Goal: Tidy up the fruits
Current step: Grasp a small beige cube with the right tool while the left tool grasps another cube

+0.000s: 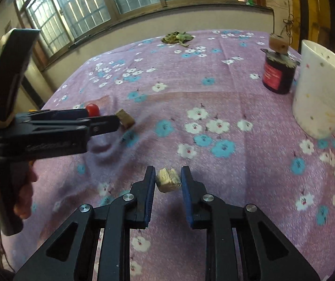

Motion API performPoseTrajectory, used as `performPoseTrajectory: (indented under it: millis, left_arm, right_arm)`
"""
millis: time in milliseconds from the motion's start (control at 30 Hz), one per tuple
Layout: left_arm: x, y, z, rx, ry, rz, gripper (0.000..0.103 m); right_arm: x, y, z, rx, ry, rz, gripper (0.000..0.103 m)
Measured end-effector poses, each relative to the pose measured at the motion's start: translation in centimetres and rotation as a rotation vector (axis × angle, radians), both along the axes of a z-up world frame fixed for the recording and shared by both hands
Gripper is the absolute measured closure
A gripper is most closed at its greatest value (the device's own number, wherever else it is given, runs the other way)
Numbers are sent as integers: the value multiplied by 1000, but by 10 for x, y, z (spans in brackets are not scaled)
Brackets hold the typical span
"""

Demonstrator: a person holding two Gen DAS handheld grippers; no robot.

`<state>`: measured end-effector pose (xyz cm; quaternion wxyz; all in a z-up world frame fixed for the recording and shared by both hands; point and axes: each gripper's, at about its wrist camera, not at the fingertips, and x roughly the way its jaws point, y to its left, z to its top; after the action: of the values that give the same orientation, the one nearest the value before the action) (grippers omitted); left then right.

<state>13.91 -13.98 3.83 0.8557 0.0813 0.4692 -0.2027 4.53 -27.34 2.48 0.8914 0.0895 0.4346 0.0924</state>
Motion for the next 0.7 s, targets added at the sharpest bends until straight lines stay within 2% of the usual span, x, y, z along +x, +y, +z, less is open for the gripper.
performPoseTrajectory:
  millis: [67,133,167,200,433,700]
  left_arm:
    - [3,-7,-4,5,-5,-10,29]
    - [7,-12,-8,-7,0,-17,44]
    - [9,-14,-11,-17,16,-24,61]
    - [11,-13,-14,-25,40,-28,69]
    - [0,12,-13,-104,74,4,69]
    - [-43,54,2,-96,48,10,69]
  right_arm:
    - [-2,-2,0,3,-1,1,81]
    - [-3,-3,0,6,-2,1,81]
    - [-4,-2,0,9,-2,3,81]
    - [-4,-2,1,10,-4,4,81]
    - [-11,8,5,-4,-15,19,81]
    - [-29,34,15,-18,-30,35,81]
